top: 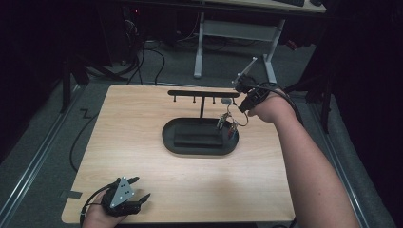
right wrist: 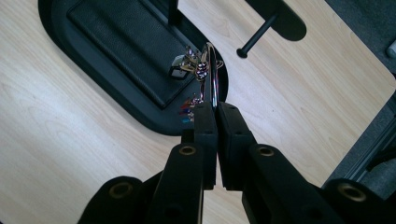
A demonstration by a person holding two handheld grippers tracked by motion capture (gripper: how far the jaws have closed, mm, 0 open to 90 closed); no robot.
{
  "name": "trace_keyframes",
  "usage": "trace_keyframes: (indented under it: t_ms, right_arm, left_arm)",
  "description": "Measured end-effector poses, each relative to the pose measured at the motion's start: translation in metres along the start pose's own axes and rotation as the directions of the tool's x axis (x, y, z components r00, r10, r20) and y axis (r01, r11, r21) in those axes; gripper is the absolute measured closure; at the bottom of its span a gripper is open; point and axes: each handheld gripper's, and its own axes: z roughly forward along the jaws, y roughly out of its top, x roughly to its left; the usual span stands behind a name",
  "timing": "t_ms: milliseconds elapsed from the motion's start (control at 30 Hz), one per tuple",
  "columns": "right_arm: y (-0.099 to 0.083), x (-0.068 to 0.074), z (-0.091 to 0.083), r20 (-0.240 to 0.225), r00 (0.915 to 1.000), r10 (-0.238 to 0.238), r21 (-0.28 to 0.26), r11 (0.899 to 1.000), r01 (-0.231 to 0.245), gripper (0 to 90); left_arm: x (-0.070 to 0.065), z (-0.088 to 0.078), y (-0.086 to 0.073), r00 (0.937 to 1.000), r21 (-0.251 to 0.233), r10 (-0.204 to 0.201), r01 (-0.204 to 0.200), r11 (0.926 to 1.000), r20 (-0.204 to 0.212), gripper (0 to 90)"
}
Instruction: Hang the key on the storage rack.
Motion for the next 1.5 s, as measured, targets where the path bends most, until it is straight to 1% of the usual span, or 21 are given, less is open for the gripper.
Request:
trace_keyframes:
  t_ms: [33,100,200,233,300,333,400,600,633,767,967,1100,1200,1267,1300,1333,1367,1400,1433,1467,1500]
  right_arm:
    - [0.001,-0.001,0.001,0.003,0.9999,-0.011,-0.001,1.0,0.011,88.1]
    - [0.003,-0.003,0.003,0.009,1.0,0.003,0.006,1.0,-0.003,88.1]
    - [0.005,-0.008,0.004,0.007,0.9999,0.013,-0.004,1.0,-0.013,88.1]
    - [0.005,-0.009,0.004,0.006,0.9996,0.026,-0.002,1.0,-0.026,88.1]
    - [0.007,-0.013,0.006,0.004,0.9998,0.019,-0.001,1.0,-0.019,88.1]
    - [0.008,-0.015,0.007,0.002,0.9994,0.034,0.008,0.999,-0.034,88.1]
    - [0.009,-0.021,0.011,0.008,0.9995,0.031,0.004,1.0,-0.031,88.1]
    - [0.015,-0.027,0.02,-0.002,0.9975,0.07,0.01,0.997,-0.07,88.0]
    - [0.016,-0.029,0.022,-0.005,0.9983,0.059,0.004,0.998,-0.059,88.1]
    - [0.018,-0.032,0.025,-0.017,0.9973,0.072,0.0,0.997,-0.072,88.0]
    - [0.021,-0.035,0.034,-0.014,0.9977,0.066,0.006,0.998,-0.066,88.0]
    - [0.025,-0.033,0.04,0.002,0.9981,0.062,0.007,0.998,-0.062,87.8]
    - [0.027,-0.034,0.042,0.017,0.9992,0.036,-0.006,0.999,-0.036,87.1]
    - [0.028,-0.032,0.042,0.036,0.9975,0.061,-0.013,0.998,-0.06,86.2]
    - [0.028,-0.032,0.042,0.043,0.9979,0.048,-0.025,0.999,-0.047,84.7]
    - [0.028,-0.032,0.041,0.054,0.9967,0.061,-0.031,0.998,-0.059,84.6]
    - [0.028,-0.032,0.04,0.06,0.9968,0.053,-0.037,0.998,-0.051,83.9]
    - [0.028,-0.031,0.038,0.064,0.9951,0.076,-0.038,0.997,-0.073,82.7]
    - [0.027,-0.032,0.037,0.07,0.9954,0.065,-0.05,0.997,-0.062,82.0]
    - [0.026,-0.031,0.035,0.068,0.9947,0.076,-0.052,0.996,-0.073,81.4]
    - [0.026,-0.031,0.033,0.074,0.995,0.067,-0.058,0.996,-0.063,80.1]
  left_arm:
    - [0.0,0.0,0.0,1.0,-0.003,-0.002,0.002,1.0,0.0,31.4]
    - [-0.001,0.0,0.0,1.0,-0.002,0.004,-0.004,1.0,0.001,31.5]
    - [-0.002,0.001,0.001,0.9999,0.003,0.009,-0.009,0.9999,0.004,31.6]
    - [-0.002,0.001,0.001,1.0,0.001,0.008,-0.008,1.0,0.003,31.5]
    - [-0.003,0.002,0.001,1.0,-0.003,0.005,-0.005,1.0,0.004,31.6]
    - [-0.003,0.002,0.001,1.0,0.001,0.006,-0.006,1.0,0.005,31.6]
    - [-0.003,0.002,0.0,1.0,0.002,0.005,-0.005,1.0,0.004,31.6]
    - [-0.003,0.002,0.0,1.0,0.003,0.005,-0.005,1.0,0.003,31.6]
    - [-0.003,0.002,0.0,1.0,0.006,0.007,-0.007,1.0,0.005,31.6]
    - [-0.003,0.001,-0.001,1.0,0.006,0.004,-0.004,1.0,0.008,31.6]
    - [-0.002,0.003,-0.001,0.9999,0.011,0.004,-0.004,0.9999,0.015,31.6]
    - [-0.003,0.002,0.0,0.9998,0.002,0.006,-0.006,1.0,0.019,31.7]
    - [-0.003,0.002,0.0,0.9997,0.001,0.01,-0.01,1.0,0.021,31.7]
    - [-0.004,0.003,0.0,0.9997,0.006,0.014,-0.014,0.9999,0.022,31.6]
    - [-0.004,0.003,0.0,0.9996,0.008,0.015,-0.015,0.9998,0.022,31.5]
    - [-0.004,0.003,0.0,0.9996,0.009,0.016,-0.016,0.9998,0.021,31.5]
    - [-0.003,0.003,0.0,0.9997,0.009,0.015,-0.015,0.9998,0.021,31.4]
    - [-0.003,0.002,0.0,0.9997,0.007,0.013,-0.013,0.9999,0.022,31.4]
    - [-0.003,0.002,0.0,0.9997,0.005,0.011,-0.011,0.9999,0.024,31.4]
    - [-0.003,0.001,0.0,0.9996,0.002,0.009,-0.009,1.0,0.025,31.3]
    - [-0.003,0.001,0.0,0.9997,0.002,0.009,-0.009,1.0,0.023,31.3]
